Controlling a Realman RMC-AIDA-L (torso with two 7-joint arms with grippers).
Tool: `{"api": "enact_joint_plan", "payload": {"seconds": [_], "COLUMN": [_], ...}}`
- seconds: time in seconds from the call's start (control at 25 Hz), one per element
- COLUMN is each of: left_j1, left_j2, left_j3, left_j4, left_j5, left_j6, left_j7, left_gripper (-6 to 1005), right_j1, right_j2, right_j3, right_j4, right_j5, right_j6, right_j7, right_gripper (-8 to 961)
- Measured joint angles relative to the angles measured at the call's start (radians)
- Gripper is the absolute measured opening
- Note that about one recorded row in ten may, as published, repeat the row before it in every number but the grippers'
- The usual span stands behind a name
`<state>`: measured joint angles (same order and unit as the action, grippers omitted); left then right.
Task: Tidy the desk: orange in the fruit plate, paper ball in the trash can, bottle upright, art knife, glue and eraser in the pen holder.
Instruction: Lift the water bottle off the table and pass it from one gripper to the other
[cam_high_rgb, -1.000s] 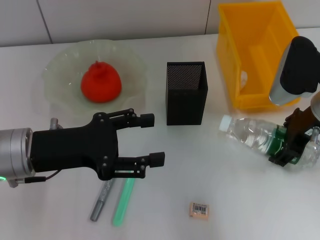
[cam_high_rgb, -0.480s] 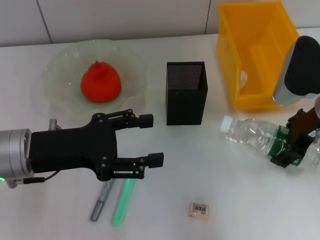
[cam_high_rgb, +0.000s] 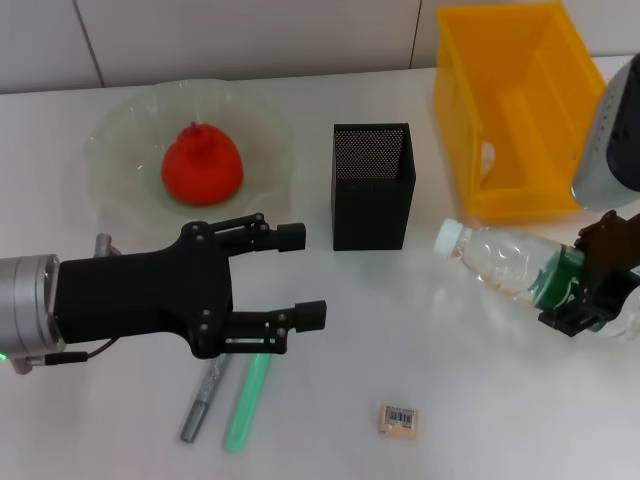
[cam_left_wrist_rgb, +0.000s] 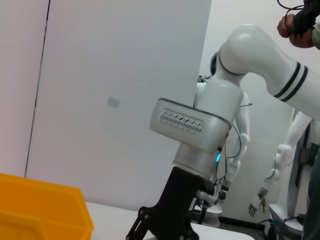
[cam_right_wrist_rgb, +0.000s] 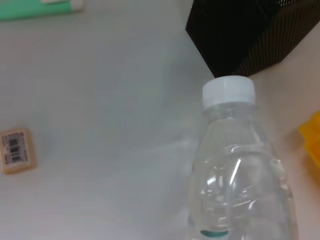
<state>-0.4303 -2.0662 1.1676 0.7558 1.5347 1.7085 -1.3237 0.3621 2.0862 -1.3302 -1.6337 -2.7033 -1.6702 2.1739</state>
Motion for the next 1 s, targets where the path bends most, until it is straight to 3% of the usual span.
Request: {"api": "enact_joint_plan", "payload": {"seconds": [0.24,0.56,1.0], "left_j1": [0.008,0.025,0.029], "left_j2": [0.001,0.003,0.000], "left_j3": [-0.024,-0.074,-0.089], "left_j4": [0.007,0.023,0.036], "left_j5": [-0.001,-0.002,-0.003], "left_j6": [0.008,0.038,0.041], "left_j7": [0.000,0.011,0.014], "left_gripper": [792,791,790], "right_j1": [-0.078,-0.124,-0.202], "right_j2": [0.003,0.004,0.005], "right_j3": [-0.018,0.010,0.224], "right_j4": [-0.169,-0.251,-0.322], "right_j5": [0.062,0.146,0.479], "right_j6": [-0.038,-0.031,-0.019], "right_j7": [0.020,0.024,-0.035], "right_gripper": [767,766,767]}}
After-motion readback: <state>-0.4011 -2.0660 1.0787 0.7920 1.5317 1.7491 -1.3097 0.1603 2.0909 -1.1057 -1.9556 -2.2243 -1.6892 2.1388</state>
